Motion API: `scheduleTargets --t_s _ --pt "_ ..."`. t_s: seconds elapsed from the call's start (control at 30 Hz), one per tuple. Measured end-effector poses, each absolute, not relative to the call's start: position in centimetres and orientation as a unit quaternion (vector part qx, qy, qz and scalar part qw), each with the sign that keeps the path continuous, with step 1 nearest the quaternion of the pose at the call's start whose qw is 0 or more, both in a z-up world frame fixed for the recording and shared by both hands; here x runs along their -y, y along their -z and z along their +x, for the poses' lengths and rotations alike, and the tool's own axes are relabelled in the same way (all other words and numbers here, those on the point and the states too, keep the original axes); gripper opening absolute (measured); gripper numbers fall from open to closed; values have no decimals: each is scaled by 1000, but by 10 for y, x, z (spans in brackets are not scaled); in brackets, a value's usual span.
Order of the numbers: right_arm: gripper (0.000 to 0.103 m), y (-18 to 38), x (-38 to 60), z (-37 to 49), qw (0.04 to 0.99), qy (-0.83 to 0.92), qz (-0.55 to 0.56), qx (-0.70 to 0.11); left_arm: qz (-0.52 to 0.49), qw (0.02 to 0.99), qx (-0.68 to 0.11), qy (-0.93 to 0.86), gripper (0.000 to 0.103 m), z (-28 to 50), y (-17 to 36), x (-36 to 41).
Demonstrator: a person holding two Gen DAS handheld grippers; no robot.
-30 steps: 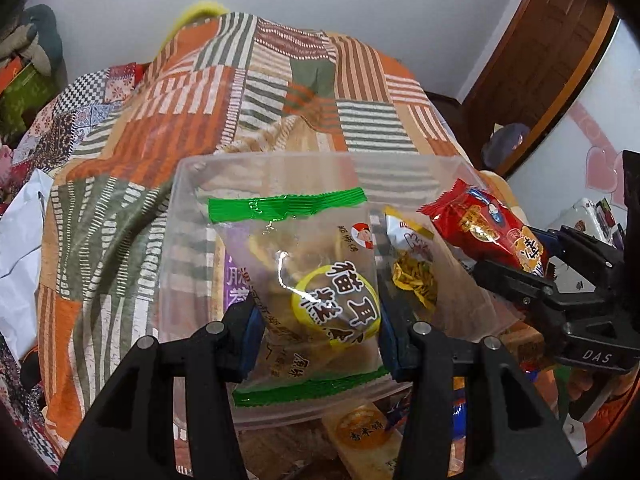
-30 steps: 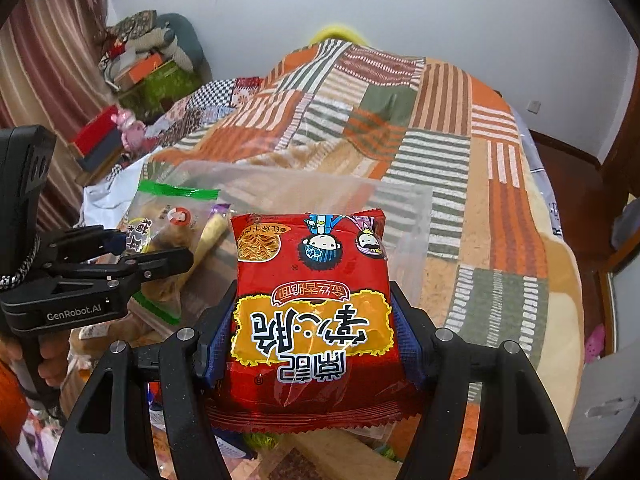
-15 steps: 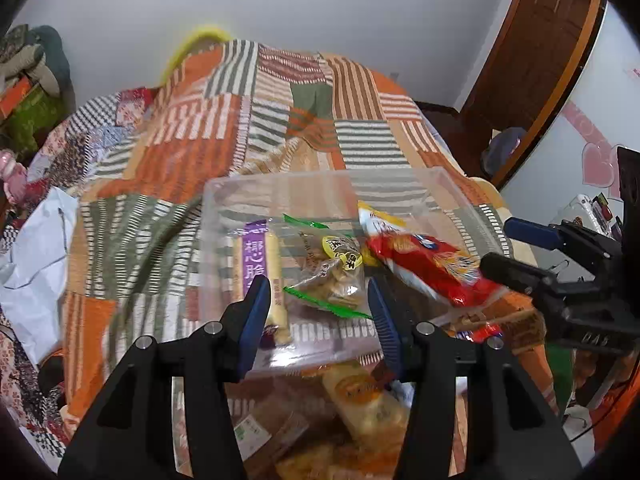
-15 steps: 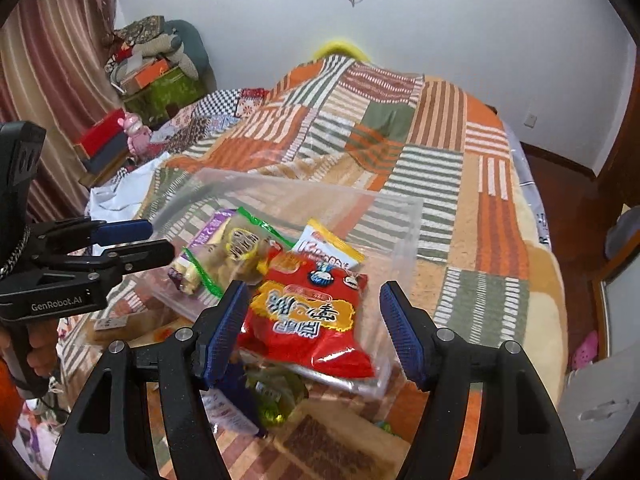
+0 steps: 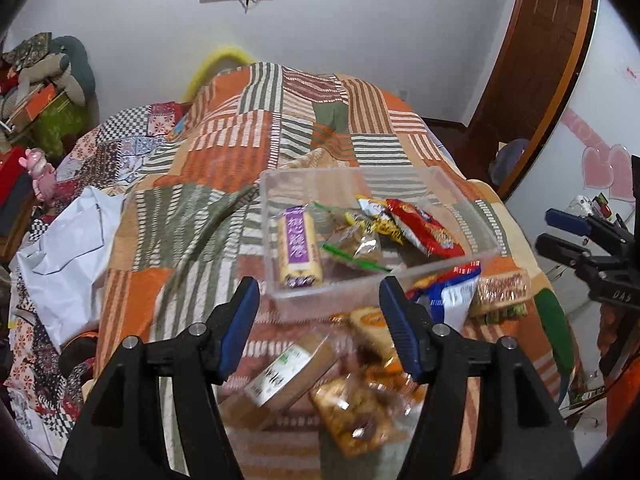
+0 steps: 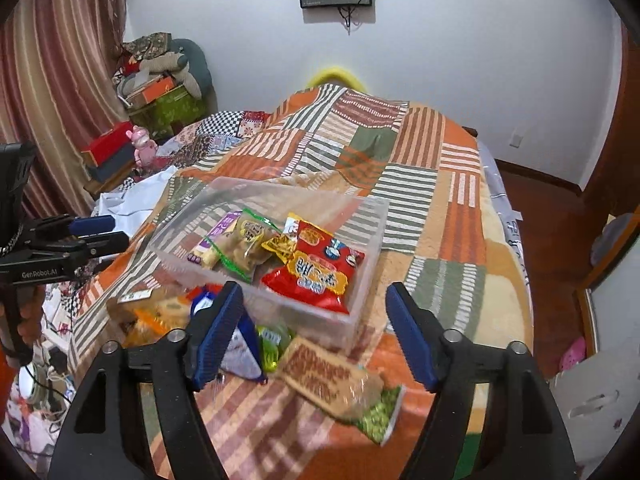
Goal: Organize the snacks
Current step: 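Move the left tool to the tall labeled biscuit pack while the right tool moves to the brown wafer block, then grasp the tall biscuit pack with the left tool while the right tool grasps the brown wafer block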
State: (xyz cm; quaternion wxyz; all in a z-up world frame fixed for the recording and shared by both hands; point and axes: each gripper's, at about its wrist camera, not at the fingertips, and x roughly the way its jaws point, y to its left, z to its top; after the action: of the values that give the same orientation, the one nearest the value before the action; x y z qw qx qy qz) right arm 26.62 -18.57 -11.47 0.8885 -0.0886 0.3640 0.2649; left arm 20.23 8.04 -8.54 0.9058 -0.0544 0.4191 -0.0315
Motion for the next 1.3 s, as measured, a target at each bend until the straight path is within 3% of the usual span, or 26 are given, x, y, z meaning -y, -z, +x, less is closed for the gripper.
scheduleTargets --t_s 0.17,0.6,1.03,1.3 --pt "75 127 198 257 888 -255 -81 -373 -35 906 -421 17 73 183 99 -88" --pt "79 178 205 251 869 -239 -84 -425 -66 868 -491 13 73 187 173 -109" --pt "79 190 197 262 859 -247 -72 -442 -100 856 -505 43 74 200 195 -102" --pt "59 185 209 251 859 -256 -59 -441 -118 855 -503 39 60 184 192 -112"
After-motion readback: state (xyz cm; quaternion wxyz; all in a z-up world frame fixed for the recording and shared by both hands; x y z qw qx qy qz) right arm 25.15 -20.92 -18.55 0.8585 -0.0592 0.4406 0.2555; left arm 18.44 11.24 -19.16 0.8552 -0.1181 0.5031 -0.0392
